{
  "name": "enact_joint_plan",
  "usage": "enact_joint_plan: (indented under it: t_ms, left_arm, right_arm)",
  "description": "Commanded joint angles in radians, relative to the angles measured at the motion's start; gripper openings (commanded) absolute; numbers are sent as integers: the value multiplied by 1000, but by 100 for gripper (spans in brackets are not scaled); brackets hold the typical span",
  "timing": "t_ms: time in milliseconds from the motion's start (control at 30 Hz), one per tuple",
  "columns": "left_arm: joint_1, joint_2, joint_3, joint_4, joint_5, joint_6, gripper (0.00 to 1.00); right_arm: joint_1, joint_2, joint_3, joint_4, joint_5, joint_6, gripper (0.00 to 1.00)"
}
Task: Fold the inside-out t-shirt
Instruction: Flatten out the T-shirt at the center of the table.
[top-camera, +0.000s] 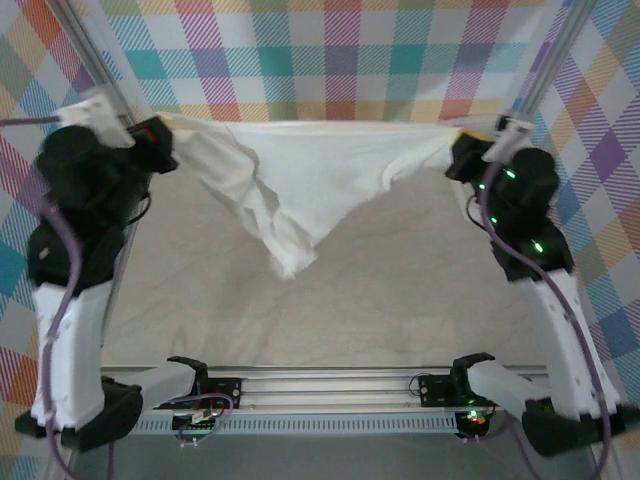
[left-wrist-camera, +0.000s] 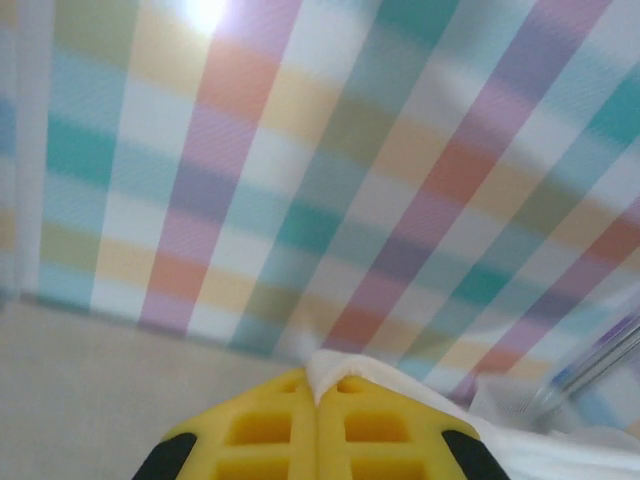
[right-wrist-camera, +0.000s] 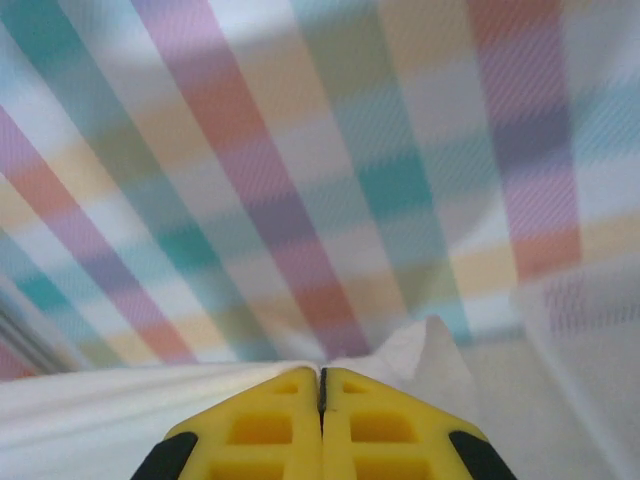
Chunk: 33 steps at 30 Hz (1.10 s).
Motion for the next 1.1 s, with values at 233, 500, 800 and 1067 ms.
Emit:
enact_joint_plan:
  t_ms: [233,500,800,1067]
  left_arm:
    - [12,-90,34,150,196,89,0]
    - [11,-37,60,141,147,93,0]
    - [-17,322,-8,288,399,-54,0]
    - [-240,655,-31,359,321,57,42]
  right_arm:
    - [-5,-109,23,0,-75,6,0]
    - [-5,-103,-5,-33,-38,36,0]
    - [48,-134,-651,-234,-31,832,0]
    - [61,-121,-601,-265,15,600,45]
